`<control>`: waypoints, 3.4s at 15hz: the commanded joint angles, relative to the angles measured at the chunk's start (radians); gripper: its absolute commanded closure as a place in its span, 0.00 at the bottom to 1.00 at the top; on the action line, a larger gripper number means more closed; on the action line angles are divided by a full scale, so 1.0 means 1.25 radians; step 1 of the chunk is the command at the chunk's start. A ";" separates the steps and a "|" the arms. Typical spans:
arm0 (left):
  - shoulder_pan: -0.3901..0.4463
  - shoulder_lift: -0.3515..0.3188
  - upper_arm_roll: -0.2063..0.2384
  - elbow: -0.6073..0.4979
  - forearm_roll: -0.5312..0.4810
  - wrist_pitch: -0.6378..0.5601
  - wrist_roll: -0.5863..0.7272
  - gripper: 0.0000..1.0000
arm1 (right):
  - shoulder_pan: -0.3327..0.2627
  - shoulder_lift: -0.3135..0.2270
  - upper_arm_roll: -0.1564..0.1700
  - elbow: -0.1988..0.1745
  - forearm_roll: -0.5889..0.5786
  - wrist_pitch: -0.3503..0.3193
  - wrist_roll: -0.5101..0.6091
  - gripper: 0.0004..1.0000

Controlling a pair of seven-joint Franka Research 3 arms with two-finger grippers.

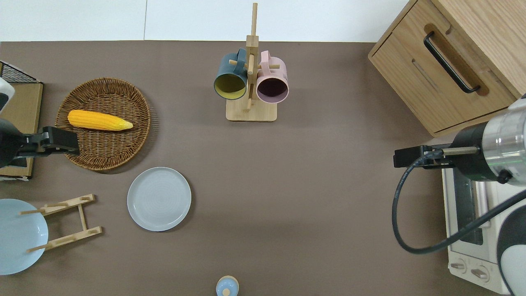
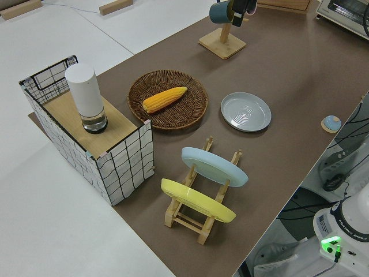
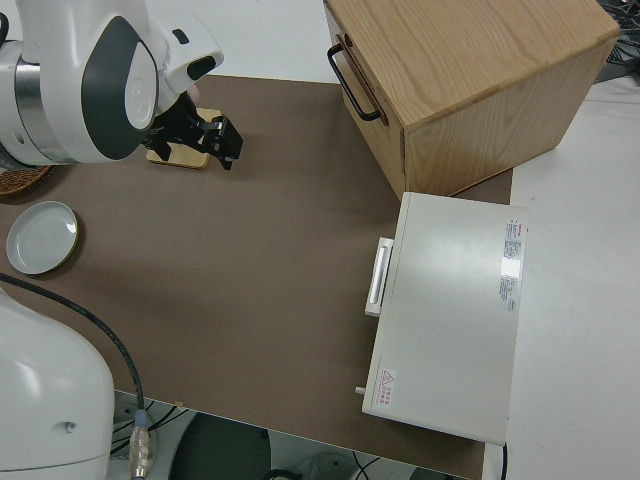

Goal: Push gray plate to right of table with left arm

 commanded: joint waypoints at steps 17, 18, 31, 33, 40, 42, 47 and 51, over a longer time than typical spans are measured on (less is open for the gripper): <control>-0.005 -0.115 0.058 -0.188 -0.021 0.067 0.009 0.01 | -0.005 0.005 0.003 0.011 0.012 -0.006 0.002 0.00; -0.007 -0.106 0.058 -0.192 -0.022 0.068 0.011 0.01 | -0.005 0.005 0.003 0.011 0.013 -0.006 0.002 0.00; -0.003 -0.093 0.174 -0.412 -0.014 0.226 0.214 0.01 | -0.005 0.005 0.003 0.011 0.013 -0.006 0.002 0.00; -0.005 -0.106 0.190 -0.455 -0.013 0.234 0.213 0.02 | -0.005 0.005 0.003 0.011 0.013 -0.006 0.002 0.00; -0.034 -0.117 0.137 -0.677 -0.071 0.448 0.121 0.04 | -0.005 0.005 0.003 0.011 0.013 -0.004 0.002 0.00; -0.031 -0.109 0.106 -0.740 -0.074 0.538 0.100 0.07 | -0.005 0.005 0.003 0.011 0.013 -0.006 0.002 0.00; -0.030 -0.079 0.072 -0.787 -0.108 0.616 0.079 0.16 | -0.005 0.005 0.003 0.011 0.012 -0.006 0.002 0.00; -0.026 -0.069 0.069 -0.804 -0.108 0.643 0.081 0.48 | -0.005 0.005 0.003 0.011 0.013 -0.006 0.002 0.00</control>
